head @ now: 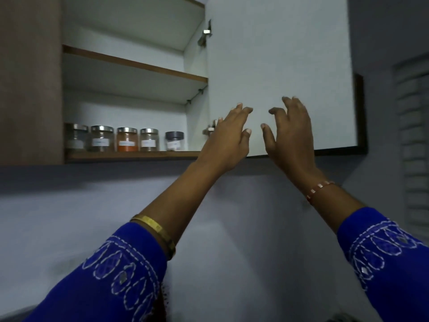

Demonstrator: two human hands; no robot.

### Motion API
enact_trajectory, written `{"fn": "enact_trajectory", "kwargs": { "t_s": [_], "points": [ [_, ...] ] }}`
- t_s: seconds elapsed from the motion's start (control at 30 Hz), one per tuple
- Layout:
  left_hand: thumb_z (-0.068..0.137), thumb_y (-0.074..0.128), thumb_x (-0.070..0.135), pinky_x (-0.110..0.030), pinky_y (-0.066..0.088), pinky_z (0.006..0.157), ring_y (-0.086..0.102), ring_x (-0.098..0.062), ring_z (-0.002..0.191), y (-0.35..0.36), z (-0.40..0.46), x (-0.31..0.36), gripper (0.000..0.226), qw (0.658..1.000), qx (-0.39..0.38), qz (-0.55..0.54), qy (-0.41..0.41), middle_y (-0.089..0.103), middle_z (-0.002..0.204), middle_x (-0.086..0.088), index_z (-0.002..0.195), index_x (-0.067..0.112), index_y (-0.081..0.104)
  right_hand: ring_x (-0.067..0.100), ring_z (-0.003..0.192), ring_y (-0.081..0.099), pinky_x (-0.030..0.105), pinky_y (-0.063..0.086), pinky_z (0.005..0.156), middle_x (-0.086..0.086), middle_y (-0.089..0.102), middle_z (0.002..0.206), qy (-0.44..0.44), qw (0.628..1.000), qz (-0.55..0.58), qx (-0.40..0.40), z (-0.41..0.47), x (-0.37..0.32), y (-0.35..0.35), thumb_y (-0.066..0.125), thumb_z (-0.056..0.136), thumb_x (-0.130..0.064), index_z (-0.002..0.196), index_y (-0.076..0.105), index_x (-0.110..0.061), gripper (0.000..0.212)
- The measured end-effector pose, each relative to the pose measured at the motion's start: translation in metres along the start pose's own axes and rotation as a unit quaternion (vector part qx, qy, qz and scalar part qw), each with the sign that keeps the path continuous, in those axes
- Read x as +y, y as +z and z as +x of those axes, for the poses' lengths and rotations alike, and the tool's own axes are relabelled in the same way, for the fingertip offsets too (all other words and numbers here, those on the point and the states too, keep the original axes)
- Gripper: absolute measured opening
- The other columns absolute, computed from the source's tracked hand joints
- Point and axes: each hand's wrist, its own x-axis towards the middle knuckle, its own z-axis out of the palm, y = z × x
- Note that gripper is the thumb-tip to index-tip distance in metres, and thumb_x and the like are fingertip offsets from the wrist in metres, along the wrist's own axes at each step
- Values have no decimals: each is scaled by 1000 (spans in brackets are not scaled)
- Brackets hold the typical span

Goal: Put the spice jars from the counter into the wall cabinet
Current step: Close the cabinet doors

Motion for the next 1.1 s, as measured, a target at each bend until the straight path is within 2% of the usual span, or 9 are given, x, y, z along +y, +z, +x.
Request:
{"fn": "enact_trajectory", "kwargs": {
  "t_s": [0.13, 0.3, 0.4, 0.5, 0.57, 0.67, 0.77, 0.87, 1.1],
  "points": [
    [97, 36, 9, -41, 13, 121, 17, -19, 146, 40, 28, 51, 46, 997, 30, -58, 32, 25, 155, -10, 142, 11, 31, 45, 126, 46, 51, 33, 108, 29, 54, 128, -42, 997, -65, 8, -1, 55, -37, 54, 86, -18, 110, 61, 3, 32],
    [97, 37, 11, -39, 19, 119, 24, -18, 143, 75, 59, 101, 44, 986, 102, -130, 27, 32, 152, -8, 141, 11, 33, 42, 128, 45, 50, 33, 109, 28, 54, 129, -41, 996, -83, 13, -2, 107, -69, 54, 86, -18, 115, 60, 1, 34],
    [98, 40, 16, -35, 19, 120, 23, -18, 144, 95, 71, 121, 45, 983, 123, -137, 25, 29, 153, -6, 142, 14, 32, 39, 130, 44, 45, 33, 110, 25, 52, 133, -22, 998, -52, -11, -5, 128, -74, 53, 89, -24, 124, 54, 1, 43],
    [97, 43, 23, -36, 19, 120, 20, -20, 145, 108, 85, 135, 49, 983, 132, -128, 25, 26, 155, -5, 143, 15, 30, 31, 127, 48, 38, 35, 109, 19, 56, 130, 14, 997, 54, -49, -7, 134, -74, 51, 89, -30, 130, 48, 0, 51],
    [96, 44, 26, -35, 17, 119, 17, -21, 145, 113, 94, 143, 52, 984, 143, -110, 10, 24, 156, -6, 144, 14, 27, 27, 110, 57, 33, 47, 93, 15, 61, 115, 46, 988, 132, -64, -9, 135, -70, 52, 90, -28, 121, 54, -2, 41],
    [94, 48, 30, -34, 16, 118, 10, -23, 147, 115, 108, 147, 62, 984, 157, -80, -11, 15, 158, -9, 146, 12, 20, 25, 87, 61, 31, 50, 69, 14, 63, 97, 86, 973, 197, -78, -12, 132, -61, 56, 90, -25, 108, 57, -3, 28],
    [89, 58, 26, -36, 13, 119, 5, -24, 147, 113, 121, 143, 80, 988, 131, -60, -47, 5, 159, -9, 149, 11, 7, 23, 87, 66, 33, 57, 71, 13, 66, 102, 127, 953, 263, -80, -20, 123, -50, 54, 92, -25, 123, 48, -5, 37],
    [89, 55, 14, -39, 7, 119, -5, -26, 147, 113, 124, 144, 83, 991, 93, -69, -73, -8, 159, -10, 148, 10, -3, 25, 83, 69, 38, 59, 69, 16, 67, 100, 183, 931, 308, -69, -28, 112, -45, 53, 93, -24, 127, 42, -5, 40],
    [90, 49, 4, -42, -2, 118, -12, -26, 146, 95, 113, 140, 82, 986, 100, -107, -74, -15, 157, -11, 147, 9, -10, 9, 61, 58, 13, 45, 49, 7, 62, 83, 202, 906, 369, -51, -34, 82, -49, 50, 95, -23, 123, 45, -6, 33]
  ]
}}
